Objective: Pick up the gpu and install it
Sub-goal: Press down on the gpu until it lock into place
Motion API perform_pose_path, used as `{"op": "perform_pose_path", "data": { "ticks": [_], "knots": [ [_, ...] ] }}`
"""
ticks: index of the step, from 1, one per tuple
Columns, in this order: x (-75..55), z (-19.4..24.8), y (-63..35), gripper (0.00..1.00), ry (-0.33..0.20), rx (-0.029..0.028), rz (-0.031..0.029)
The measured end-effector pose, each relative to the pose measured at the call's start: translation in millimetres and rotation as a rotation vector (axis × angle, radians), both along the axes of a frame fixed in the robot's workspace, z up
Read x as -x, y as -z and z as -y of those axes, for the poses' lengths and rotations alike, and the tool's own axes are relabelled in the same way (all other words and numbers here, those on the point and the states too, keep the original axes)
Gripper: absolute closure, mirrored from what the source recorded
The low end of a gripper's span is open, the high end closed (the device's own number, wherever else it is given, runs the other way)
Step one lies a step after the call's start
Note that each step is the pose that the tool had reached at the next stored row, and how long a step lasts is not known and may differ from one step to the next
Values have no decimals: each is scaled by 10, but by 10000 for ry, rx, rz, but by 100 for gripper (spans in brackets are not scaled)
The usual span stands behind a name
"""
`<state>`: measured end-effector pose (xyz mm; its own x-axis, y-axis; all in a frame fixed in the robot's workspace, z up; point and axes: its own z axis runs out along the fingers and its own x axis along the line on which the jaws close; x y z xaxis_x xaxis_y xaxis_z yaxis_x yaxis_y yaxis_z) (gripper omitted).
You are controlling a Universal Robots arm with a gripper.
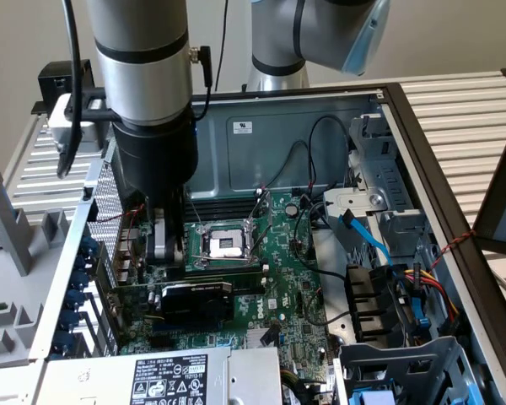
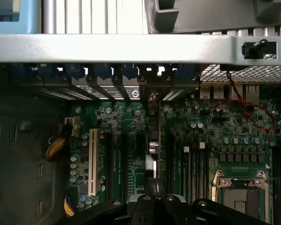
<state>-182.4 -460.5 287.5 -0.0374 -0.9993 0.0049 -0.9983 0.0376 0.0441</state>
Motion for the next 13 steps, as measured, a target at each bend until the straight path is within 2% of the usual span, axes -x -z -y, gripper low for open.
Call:
{"op": "perform_pose_path", "data": {
  "ticks": [6,11,13],
  "knots": [
    [-219,2,2,89,-41,-28,-13],
    [-220,2,67,89,-53,-78,-41],
    [-219,-4,85,89,-53,-102,-71]
  ]
}}
